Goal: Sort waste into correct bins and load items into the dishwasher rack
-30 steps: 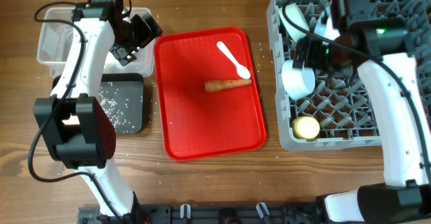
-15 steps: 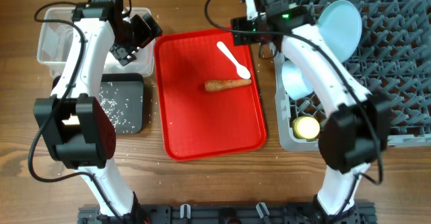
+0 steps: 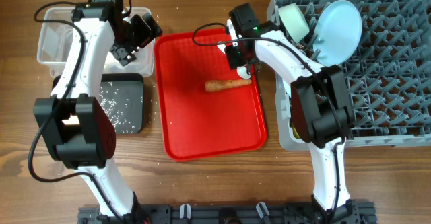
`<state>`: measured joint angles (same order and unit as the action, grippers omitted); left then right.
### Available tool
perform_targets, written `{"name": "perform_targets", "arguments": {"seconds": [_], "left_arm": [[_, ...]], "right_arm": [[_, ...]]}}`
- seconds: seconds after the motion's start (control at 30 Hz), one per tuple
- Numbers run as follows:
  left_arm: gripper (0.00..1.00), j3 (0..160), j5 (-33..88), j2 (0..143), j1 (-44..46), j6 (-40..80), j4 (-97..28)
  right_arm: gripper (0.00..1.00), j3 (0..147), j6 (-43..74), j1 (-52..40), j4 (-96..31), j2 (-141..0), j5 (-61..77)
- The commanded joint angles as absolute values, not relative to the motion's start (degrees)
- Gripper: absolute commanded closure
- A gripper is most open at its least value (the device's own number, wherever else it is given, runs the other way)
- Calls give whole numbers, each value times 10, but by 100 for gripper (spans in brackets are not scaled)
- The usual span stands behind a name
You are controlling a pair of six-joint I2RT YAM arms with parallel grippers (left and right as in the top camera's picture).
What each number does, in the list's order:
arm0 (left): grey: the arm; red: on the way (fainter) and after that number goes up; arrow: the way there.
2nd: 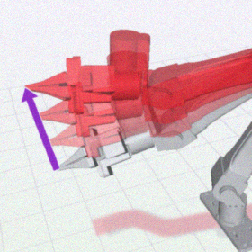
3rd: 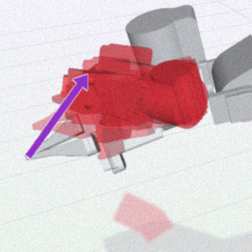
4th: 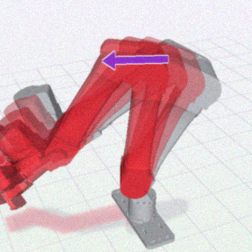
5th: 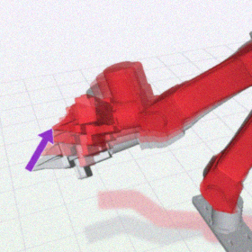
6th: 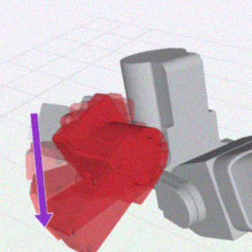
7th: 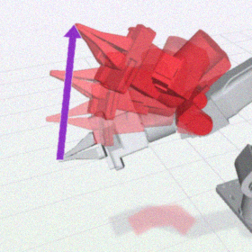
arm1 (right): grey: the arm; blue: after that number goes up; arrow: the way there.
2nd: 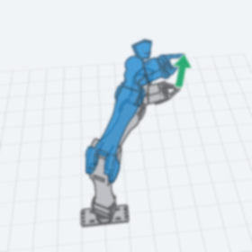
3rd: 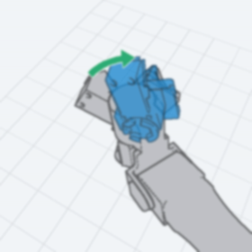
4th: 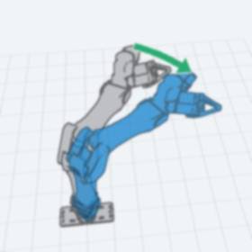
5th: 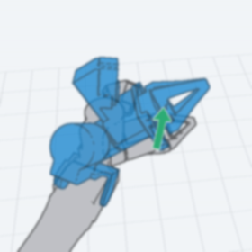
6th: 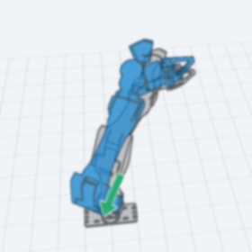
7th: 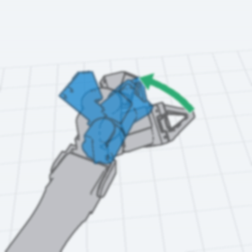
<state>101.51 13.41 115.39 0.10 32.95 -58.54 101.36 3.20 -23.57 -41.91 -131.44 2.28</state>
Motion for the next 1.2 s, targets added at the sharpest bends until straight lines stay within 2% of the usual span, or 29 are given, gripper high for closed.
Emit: {"name": "perform_targets", "arguments": {"seconds": [0.0,0.07,0.13,0.2,0.4,0.53,0.63,0.73,0.83,1.0,1.03,1.07,1.13,1.17], "left_arm": [[0,1012,135,1151,1,335,-586],[0,1012,135,1151,1,335,-586],[0,1012,135,1151,1,335,-586],[0,1012,135,1151,1,335,-586],[0,1012,135,1151,1,335,-586],[0,1012,135,1151,1,335,-586],[0,1012,135,1151,1,335,-586],[0,1012,135,1151,1,335,-586],[0,1012,135,1151,1,335,-586],[0,1012,135,1151,1,335,-586],[0,1012,135,1151,1,335,-586],[0,1012,135,1151,1,335,-586],[0,1012,135,1151,1,335,-586],[0,1012,135,1151,1,335,-586]], "right_arm": [[60,1017,28,-241,-419,-1328,20],[72,1016,28,-241,-427,-1328,21],[88,1016,16,-241,-442,-1328,35],[96,1016,17,-241,-444,-1328,36],[95,1064,16,-236,-491,-1287,63],[96,1115,14,-229,-553,-1205,58],[96,1125,15,-208,-636,-1113,-3],[96,1125,39,-155,-731,-1048,-41],[95,1119,104,-58,-818,-1029,-56],[96,1035,124,11,-830,-1029,-38],[93,1021,120,15,-827,-1029,-39],[86,1008,120,19,-823,-1029,-40],[48,989,120,25,-818,-1029,-48],[46,989,120,25,-816,-1029,-48]]}}
